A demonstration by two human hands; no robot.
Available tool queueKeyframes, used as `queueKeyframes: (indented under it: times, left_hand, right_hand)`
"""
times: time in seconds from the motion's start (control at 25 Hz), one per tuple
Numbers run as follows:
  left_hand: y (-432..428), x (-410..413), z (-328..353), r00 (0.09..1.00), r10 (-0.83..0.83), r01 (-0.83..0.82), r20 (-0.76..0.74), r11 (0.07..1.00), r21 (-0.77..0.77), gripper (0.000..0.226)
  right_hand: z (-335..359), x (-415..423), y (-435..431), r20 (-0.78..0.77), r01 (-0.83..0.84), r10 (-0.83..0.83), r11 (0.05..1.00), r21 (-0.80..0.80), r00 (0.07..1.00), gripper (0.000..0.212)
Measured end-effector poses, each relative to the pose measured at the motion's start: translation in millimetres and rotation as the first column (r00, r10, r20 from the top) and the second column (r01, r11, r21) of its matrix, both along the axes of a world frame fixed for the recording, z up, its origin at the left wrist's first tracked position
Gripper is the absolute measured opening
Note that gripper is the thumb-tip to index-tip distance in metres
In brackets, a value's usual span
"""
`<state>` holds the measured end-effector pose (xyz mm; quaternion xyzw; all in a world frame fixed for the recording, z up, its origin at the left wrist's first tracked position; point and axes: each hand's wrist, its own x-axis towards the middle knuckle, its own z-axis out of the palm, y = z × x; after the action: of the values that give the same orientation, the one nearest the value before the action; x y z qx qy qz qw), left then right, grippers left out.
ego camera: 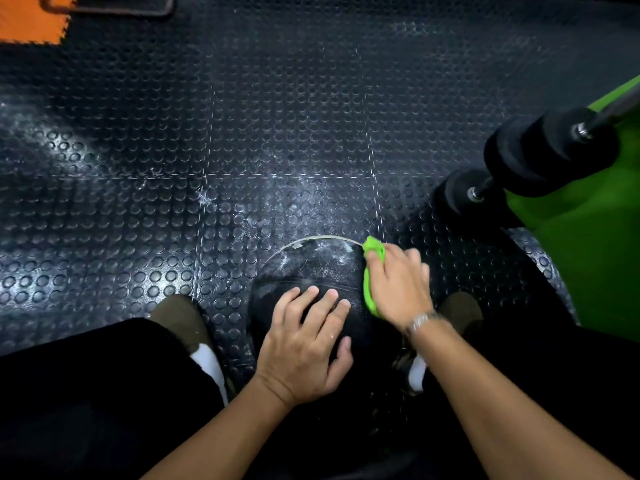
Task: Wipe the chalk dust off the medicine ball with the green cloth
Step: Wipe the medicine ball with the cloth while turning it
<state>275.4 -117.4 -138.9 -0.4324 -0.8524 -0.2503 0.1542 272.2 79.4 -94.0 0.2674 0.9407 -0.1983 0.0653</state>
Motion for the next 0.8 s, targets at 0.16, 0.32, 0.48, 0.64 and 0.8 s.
queueKeyframes:
  times: [0.16, 0.32, 0.48, 0.64, 0.8]
  left_hand:
    - [1.4, 8.8, -1.3, 1.000, 0.010, -0.010, 0.000, 1.000, -0.015, 0.052]
    - [-5.2, 6.5, -2.8, 1.000, -0.014, 0.014, -0.001, 1.000, 0.009, 0.055]
    - [4.3, 6.5, -0.3, 0.999, -0.046, 0.045, -0.016, 0.999, -0.016, 0.055]
    - [3.2, 2.0, 0.8, 0.999, 0.024, -0.024, 0.034, 1.000, -0.005, 0.051]
    - [12.7, 1.6, 4.5, 1.000, -0.005, 0.006, 0.021, 0.999, -0.041, 0.052]
  right_hand:
    - [13.6, -31.0, -22.5, 0.039, -0.177, 0.174, 0.978, 0.110, 0.984, 0.049]
    - [23.3, 27.1, -19.3, -0.109, -0.323, 0.327, 0.945, 0.052, 0.939, 0.049]
    - [8.0, -36.2, -11.5, 0.094, -0.154, 0.145, 0.983, 0.098, 0.985, 0.048]
    - [28.2, 21.1, -23.8, -0.172, -0.431, 0.426, 0.902, 0.012, 0.888, 0.046]
    - [16.4, -22.2, -4.1, -0.032, -0.267, 0.267, 0.964, 0.015, 0.963, 0.044]
